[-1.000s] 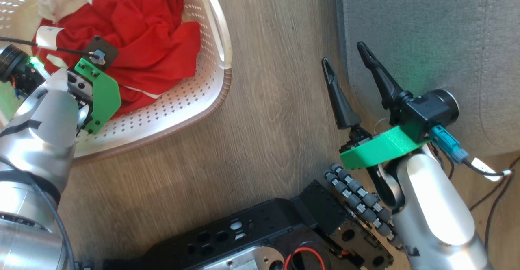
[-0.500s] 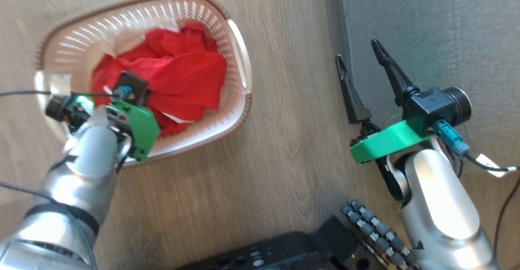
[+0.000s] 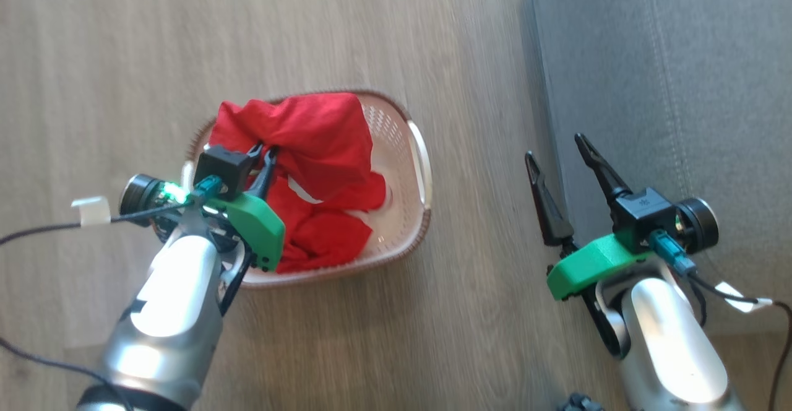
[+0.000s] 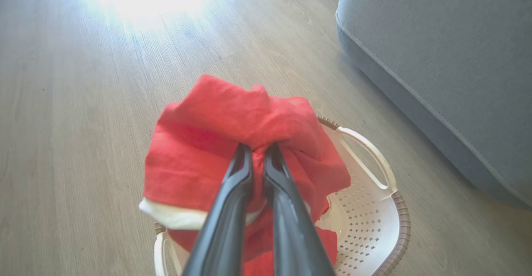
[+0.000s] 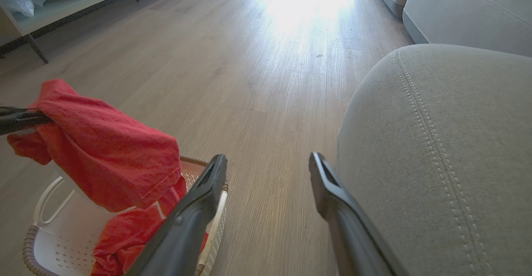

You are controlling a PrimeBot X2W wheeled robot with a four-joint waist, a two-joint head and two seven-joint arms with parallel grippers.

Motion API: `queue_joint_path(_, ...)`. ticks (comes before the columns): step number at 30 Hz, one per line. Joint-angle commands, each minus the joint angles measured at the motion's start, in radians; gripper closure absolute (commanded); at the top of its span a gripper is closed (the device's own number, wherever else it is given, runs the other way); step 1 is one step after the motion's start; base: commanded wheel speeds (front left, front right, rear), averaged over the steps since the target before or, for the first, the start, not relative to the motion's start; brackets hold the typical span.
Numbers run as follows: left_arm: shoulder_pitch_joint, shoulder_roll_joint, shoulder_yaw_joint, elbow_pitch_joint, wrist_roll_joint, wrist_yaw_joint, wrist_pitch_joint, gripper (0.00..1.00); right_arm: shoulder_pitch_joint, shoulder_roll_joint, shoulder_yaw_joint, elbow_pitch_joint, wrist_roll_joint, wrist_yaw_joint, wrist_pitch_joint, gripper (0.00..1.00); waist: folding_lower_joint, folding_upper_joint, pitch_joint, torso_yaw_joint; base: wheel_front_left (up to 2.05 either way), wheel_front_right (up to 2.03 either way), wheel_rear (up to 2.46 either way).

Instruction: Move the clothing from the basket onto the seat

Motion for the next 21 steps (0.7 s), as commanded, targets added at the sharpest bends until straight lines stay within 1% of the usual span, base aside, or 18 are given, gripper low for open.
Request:
queue_joint_path(1,0.007,0.015,0.037,-0.045,-0.002,0.008,-0.013,1.00,0.023,-0.008,0.015,-0.022,-0.005,0.000,-0.007,0.00,0.0001,-0.0001,-0.085,0.052,0.00,0.00,0.00)
queue_joint_path(4,0.057,0.004,0.079,-0.140,0.002,0.011,-0.013,1.00,0.042,-0.008,0.012,-0.016,-0.004,0.000,-0.007,0.00,0.0001,-0.0001,-0.139,0.069,0.00,0.00,0.00)
queue_joint_path(7,0.105,-0.013,0.145,-0.229,-0.006,0.017,-0.013,1.00,0.058,-0.008,0.015,-0.014,-0.004,0.000,-0.007,0.00,0.0001,-0.0001,-0.182,0.080,0.00,0.00,0.00)
queue_joint_path(10,0.150,-0.025,0.194,-0.311,0.007,0.013,-0.013,1.00,0.074,-0.008,0.012,-0.018,-0.007,0.000,-0.007,0.00,0.0001,-0.0001,-0.224,0.090,0.00,0.00,0.00)
queue_joint_path(15,0.222,-0.053,0.256,-0.424,0.012,-0.017,-0.013,1.00,0.106,-0.008,0.003,-0.028,-0.013,0.000,-0.007,0.00,0.0001,-0.0001,-0.291,0.107,0.00,0.00,0.00)
queue_joint_path(16,0.246,-0.063,0.274,-0.470,0.016,-0.026,-0.013,1.00,0.117,-0.008,-0.002,-0.032,-0.014,0.000,-0.007,0.00,0.0001,-0.0001,-0.313,0.113,0.00,0.00,0.00)
queue_joint_path(21,0.301,-0.080,0.300,-0.579,0.017,-0.043,-0.013,1.00,0.145,-0.008,-0.011,-0.046,-0.010,0.000,-0.007,0.00,0.0001,-0.0001,-0.359,0.132,0.00,0.00,0.00)
